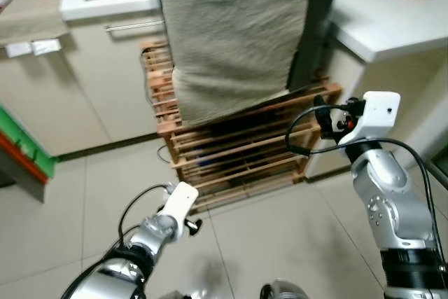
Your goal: Restocking fridge
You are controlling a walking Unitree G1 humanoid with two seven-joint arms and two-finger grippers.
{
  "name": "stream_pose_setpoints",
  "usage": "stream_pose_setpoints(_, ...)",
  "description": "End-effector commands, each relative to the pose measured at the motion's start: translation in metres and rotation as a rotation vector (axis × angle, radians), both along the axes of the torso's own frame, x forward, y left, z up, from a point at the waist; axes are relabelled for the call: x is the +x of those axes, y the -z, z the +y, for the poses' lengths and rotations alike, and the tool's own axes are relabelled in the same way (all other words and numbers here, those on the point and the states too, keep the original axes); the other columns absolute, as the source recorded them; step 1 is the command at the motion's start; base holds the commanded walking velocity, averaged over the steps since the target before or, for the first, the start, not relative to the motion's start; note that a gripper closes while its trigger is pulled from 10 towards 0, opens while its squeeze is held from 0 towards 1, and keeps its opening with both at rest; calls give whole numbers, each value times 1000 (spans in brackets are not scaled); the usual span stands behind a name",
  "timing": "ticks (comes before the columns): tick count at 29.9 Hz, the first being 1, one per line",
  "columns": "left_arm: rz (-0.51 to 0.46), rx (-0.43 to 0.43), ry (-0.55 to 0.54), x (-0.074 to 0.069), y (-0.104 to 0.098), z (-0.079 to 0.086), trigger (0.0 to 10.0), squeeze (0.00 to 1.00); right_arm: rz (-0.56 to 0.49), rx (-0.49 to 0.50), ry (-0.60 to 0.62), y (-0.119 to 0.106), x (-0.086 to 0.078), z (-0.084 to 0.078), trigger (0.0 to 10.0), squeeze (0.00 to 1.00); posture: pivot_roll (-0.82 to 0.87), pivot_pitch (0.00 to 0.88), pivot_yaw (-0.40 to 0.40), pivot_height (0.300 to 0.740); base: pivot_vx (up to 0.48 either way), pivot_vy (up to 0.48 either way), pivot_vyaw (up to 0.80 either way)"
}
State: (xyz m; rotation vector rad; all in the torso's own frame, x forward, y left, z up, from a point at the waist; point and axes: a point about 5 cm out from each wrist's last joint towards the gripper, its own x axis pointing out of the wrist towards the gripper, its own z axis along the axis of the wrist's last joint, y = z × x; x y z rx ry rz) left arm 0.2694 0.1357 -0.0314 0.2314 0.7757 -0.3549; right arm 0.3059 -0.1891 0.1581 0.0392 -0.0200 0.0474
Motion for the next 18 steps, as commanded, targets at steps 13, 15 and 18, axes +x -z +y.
stream_pose_setpoints(13,-744,-451,-103,83,-165,-4,10000,0,-4,-34,109,12,4,-1,10000,0,-81,0,15,711,0,216,0)
stream_pose_setpoints(15,-813,-466,-76,83,-183,-12,10000,0,-7,-27,107,14,7,4,10000,0,-78,0,17,711,0,480,-384)
stream_pose_setpoints(18,-832,-477,-52,77,-191,-17,10000,0,-11,-27,102,15,8,7,10000,0,-76,0,19,711,0,480,-765)
